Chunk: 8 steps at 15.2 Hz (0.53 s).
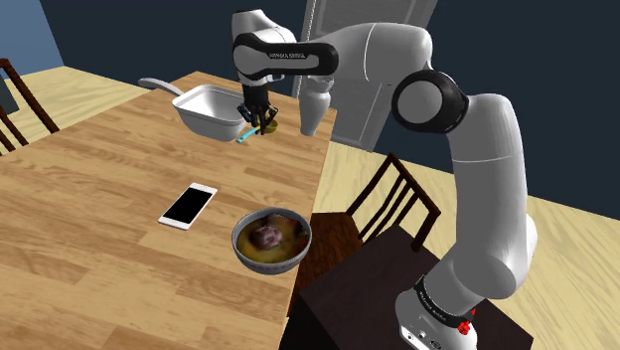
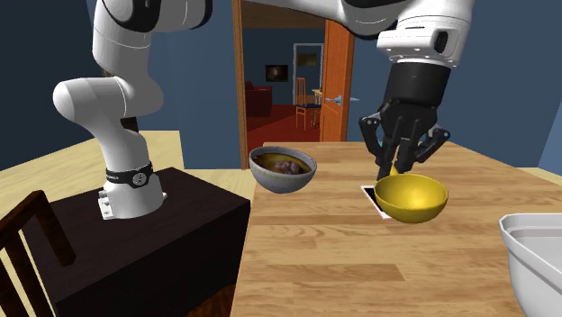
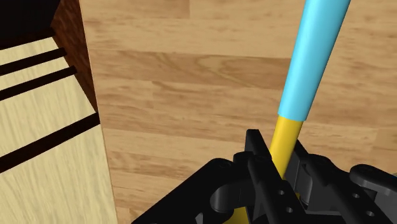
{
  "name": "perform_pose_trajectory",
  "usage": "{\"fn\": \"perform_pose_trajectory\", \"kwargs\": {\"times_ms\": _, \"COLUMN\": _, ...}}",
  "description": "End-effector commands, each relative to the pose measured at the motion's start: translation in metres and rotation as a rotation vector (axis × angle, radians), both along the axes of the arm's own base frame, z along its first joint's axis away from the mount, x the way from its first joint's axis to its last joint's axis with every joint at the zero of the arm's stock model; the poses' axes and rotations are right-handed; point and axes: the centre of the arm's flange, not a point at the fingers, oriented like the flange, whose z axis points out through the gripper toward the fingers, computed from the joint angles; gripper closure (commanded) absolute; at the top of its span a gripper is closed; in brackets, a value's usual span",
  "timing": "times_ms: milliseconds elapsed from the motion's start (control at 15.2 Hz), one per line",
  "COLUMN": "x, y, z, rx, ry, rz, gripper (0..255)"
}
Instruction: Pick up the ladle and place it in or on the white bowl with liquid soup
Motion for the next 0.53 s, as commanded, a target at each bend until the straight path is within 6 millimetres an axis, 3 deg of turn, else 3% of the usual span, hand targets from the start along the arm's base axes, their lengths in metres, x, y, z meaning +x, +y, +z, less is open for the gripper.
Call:
{"fn": "perform_pose_trajectory", "kwargs": {"times_ms": 0, "x": -0.013, "y": 0.005, "z": 0.004, "rx": 0.000, "ry": 0.000, "rz": 0.000, "gripper": 255}}
{"fn": "perform_pose_trajectory", "kwargs": {"times_ms": 462, "x": -0.099, "y": 0.039, "z": 0.007, "rx": 0.000, "ry": 0.000, "rz": 0.000, "gripper": 255}}
